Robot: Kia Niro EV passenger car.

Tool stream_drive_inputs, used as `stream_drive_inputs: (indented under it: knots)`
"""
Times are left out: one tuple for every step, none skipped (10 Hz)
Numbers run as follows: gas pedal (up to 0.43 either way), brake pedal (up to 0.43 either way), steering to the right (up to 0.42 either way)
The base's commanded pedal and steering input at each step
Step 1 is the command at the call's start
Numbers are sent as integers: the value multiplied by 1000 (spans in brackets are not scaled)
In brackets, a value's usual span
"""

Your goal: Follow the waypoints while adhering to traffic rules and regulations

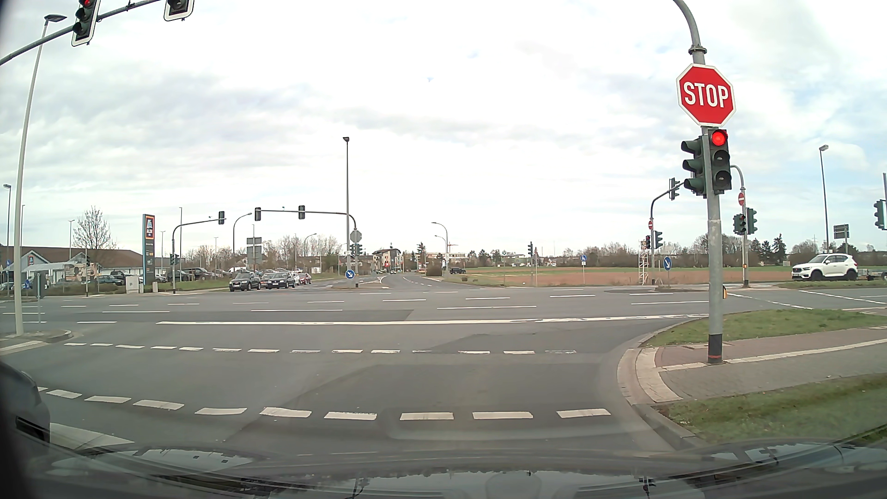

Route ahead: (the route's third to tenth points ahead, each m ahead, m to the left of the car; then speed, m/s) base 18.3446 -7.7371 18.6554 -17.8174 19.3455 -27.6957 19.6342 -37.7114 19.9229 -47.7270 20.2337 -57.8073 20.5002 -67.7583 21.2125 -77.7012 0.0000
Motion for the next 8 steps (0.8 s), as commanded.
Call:
stream_drive_inputs:
  knots:
    - [0, 287, -1]
    - [0, 287, -1]
    - [0, 287, -1]
    - [0, 293, -1]
    - [0, 287, -1]
    - [0, 287, -1]
    - [0, 287, -1]
    - [0, 287, -1]
